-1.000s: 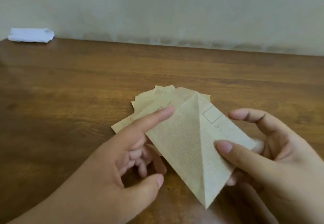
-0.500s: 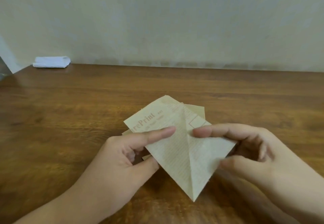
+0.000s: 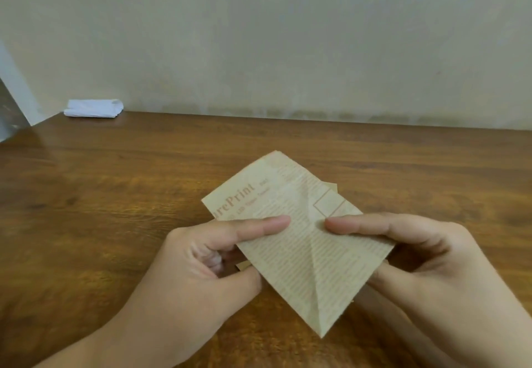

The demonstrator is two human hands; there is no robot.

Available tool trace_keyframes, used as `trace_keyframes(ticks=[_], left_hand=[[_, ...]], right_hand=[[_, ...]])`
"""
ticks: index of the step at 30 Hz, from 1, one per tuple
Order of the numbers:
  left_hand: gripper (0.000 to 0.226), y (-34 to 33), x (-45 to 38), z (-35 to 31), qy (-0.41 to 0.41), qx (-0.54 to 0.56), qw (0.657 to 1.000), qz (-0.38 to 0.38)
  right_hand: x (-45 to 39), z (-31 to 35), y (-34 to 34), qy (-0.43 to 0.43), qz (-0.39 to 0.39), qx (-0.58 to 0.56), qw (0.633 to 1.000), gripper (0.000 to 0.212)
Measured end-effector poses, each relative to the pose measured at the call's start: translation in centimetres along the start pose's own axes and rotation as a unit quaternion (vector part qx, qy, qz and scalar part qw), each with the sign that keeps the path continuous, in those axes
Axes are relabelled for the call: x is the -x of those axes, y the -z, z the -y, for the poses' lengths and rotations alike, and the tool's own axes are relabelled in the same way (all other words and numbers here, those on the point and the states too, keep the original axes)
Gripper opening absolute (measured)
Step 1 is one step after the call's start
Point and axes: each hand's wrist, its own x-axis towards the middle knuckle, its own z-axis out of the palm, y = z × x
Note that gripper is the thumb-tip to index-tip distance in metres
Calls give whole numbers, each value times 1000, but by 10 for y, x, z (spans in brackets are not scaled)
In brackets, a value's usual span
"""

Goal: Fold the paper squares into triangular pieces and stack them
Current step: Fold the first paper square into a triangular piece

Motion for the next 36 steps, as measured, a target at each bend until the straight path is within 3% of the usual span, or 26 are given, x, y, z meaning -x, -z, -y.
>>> trace_keyframes(ticks=[3,7,10,13,19,21,23,27,31,34,36], left_hand=[[47,-3,-2,-2,12,22,999,25],[32,-4,-2,-4,18,101,994,31],[39,-5,-2,-2,-10,67,997,39],[49,-7,-2,3,0,72,997,-4],[42,-12,0,0,32,115,992,-41],[42,-11,-1,-5,34,127,991,-35],[50,-5,-3,-9,54,148,987,-43],[87,9,-9,-13,160,165,971,-57],[74,8,-9,-15,206,97,973,28],[51,7,-6,-14,190,77,978,30],[52,9,-6,-15,182,62,981,28]], right_hand=[[-2,-2,2,-4,9,-12,1000,21],[-2,-3,4,-1,40,-44,998,33],[-1,-6,0,-4,-6,-32,999,35],[-1,-10,-5,-20,-46,-30,998,34],[-1,-14,-10,-67,-93,-135,984,48],[-1,-11,-8,-79,-99,-136,983,36],[-2,-8,-4,-89,-83,-106,987,26],[0,-3,2,-85,-12,-38,996,26],[2,-5,2,-81,21,-30,996,26],[2,-10,1,-60,6,-3,998,33],[1,-14,2,-49,-14,-16,999,37]])
